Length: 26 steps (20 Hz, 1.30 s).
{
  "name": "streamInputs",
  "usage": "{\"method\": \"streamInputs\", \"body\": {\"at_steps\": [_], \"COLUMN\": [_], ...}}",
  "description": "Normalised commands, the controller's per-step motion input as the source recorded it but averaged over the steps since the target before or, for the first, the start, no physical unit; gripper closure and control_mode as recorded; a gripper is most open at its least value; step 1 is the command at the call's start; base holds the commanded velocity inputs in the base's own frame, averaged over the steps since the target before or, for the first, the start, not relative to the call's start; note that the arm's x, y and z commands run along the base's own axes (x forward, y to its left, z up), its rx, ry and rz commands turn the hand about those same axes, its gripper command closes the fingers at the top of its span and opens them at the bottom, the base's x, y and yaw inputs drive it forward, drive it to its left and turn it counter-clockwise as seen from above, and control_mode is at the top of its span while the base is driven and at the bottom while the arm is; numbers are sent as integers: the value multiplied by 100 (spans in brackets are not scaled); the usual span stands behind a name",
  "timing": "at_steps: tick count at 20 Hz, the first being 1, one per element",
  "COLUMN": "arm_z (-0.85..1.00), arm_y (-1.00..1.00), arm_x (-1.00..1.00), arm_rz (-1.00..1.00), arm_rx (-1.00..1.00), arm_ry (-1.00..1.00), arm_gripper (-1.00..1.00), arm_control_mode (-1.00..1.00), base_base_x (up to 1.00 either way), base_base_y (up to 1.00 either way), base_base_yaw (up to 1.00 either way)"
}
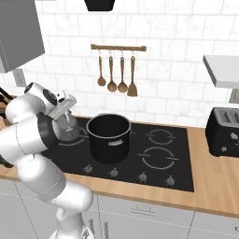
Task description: Pick the kettle from the counter and place it on a stove burner. Then turn the burner on.
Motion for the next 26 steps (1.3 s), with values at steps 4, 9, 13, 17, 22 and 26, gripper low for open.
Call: {"method": "streamInputs", "body": {"at_steps": [4,9,13,17,22,26], "arm_z": [-2,0,-1,-9,-1,52], "arm_y": [0,0,0,0,6,55], "arm_x": [0,0,0,0,-19,-63], "arm_rz": [0,0,0,0,1,0], "arm_rx": [-3,-2,-2,-5,-1,5], "arm_ry": [2,0,3,4,9,1], "arm_gripper": [-100,-100,-100,-100,-100,-100], "arm_control_mode": [-100,-100,-100,-100,-100,-100], "base_base_x": [0,0,0,0,0,0], "base_base_y": [0,0,0,0,0,0], "base_base_yaw": [0,0,0,0,0,0]}}
